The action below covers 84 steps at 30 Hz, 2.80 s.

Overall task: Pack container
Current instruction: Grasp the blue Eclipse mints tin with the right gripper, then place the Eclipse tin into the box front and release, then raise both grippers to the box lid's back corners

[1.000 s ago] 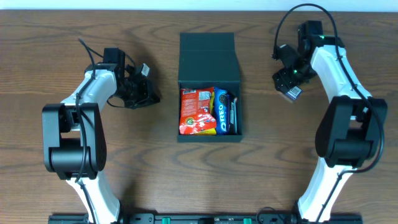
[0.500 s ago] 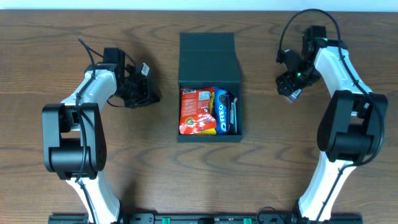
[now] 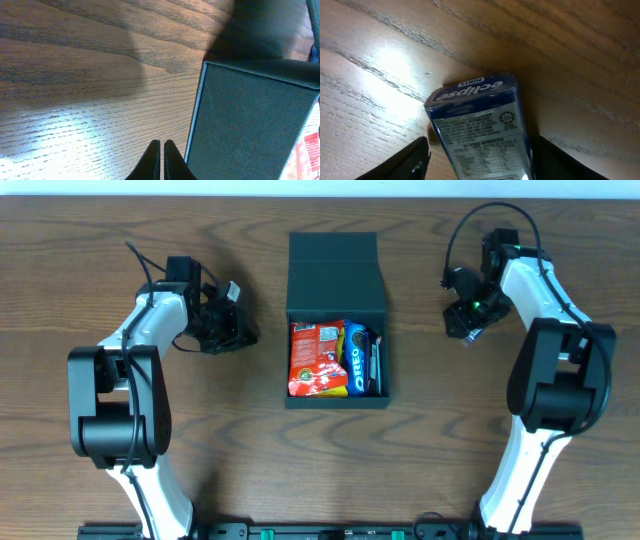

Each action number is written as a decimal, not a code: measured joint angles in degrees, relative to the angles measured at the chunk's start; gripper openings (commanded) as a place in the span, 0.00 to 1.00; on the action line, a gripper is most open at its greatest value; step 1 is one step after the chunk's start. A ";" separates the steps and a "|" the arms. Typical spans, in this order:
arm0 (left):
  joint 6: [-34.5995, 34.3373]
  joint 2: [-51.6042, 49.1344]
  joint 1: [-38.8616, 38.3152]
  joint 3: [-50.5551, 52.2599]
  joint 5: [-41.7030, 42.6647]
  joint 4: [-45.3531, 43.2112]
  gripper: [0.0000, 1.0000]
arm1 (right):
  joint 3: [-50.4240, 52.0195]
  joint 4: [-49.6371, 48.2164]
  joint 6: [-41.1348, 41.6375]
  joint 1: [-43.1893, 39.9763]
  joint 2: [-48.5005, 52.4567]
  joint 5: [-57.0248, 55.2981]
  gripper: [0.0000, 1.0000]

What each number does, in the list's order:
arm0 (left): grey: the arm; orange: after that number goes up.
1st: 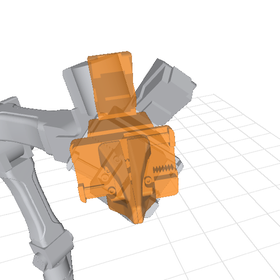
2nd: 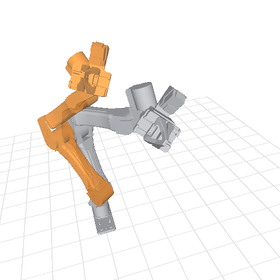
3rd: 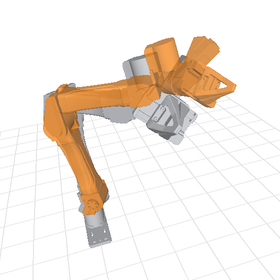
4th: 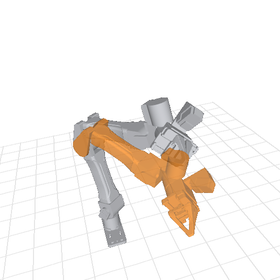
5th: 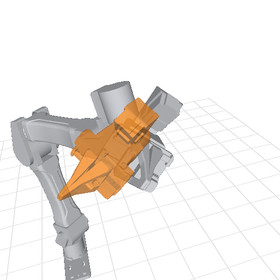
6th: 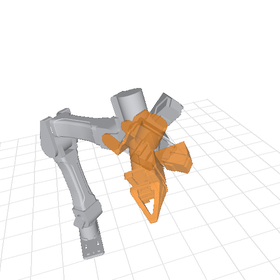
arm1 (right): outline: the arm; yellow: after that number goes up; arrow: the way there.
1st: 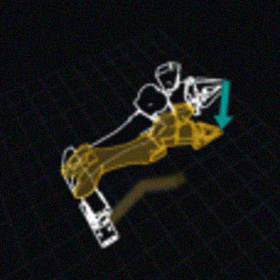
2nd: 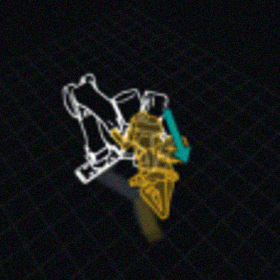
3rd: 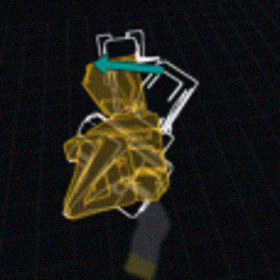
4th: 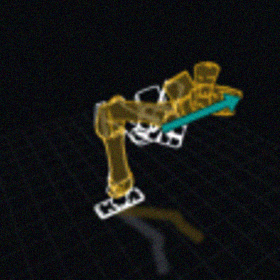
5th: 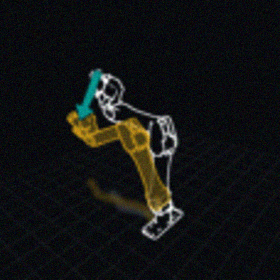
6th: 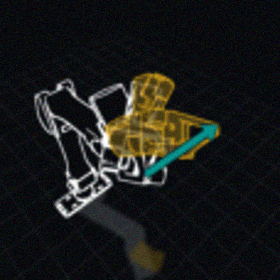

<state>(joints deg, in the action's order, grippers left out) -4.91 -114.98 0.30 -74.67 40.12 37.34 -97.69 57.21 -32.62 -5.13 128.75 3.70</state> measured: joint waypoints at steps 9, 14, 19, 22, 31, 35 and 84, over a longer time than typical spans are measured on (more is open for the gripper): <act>0.00 0.00 0.00 0.00 0.00 -0.04 0.06 | 0.00 -0.72 0.28 0.00 0.04 -0.07 0.48; 0.00 0.00 0.00 0.00 0.00 -0.02 0.06 | 0.00 -0.92 0.79 0.00 0.04 -0.09 0.37; 0.00 0.00 0.00 0.00 0.00 -0.04 0.06 | -0.02 -1.11 1.86 0.00 0.04 0.00 0.24; 0.00 0.00 0.00 0.00 0.00 -0.04 0.06 | -0.02 -1.16 3.89 0.00 0.04 0.02 0.19; 0.00 0.00 0.00 0.00 -0.02 -0.09 0.06 | -14.60 11.47 14.58 0.92 2.12 1.38 0.01; 0.00 0.00 0.00 0.00 -0.02 -0.22 0.06 | -27.78 18.73 19.17 3.72 2.10 4.11 0.01; 0.70 0.00 0.00 0.02 0.00 -6.01 0.06 | 14.38 -2.38 62.47 34.82 -21.73 0.37 0.01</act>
<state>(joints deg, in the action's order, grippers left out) -4.21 -114.98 0.30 -74.65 40.12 31.33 -83.31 54.83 29.85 29.69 107.02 4.08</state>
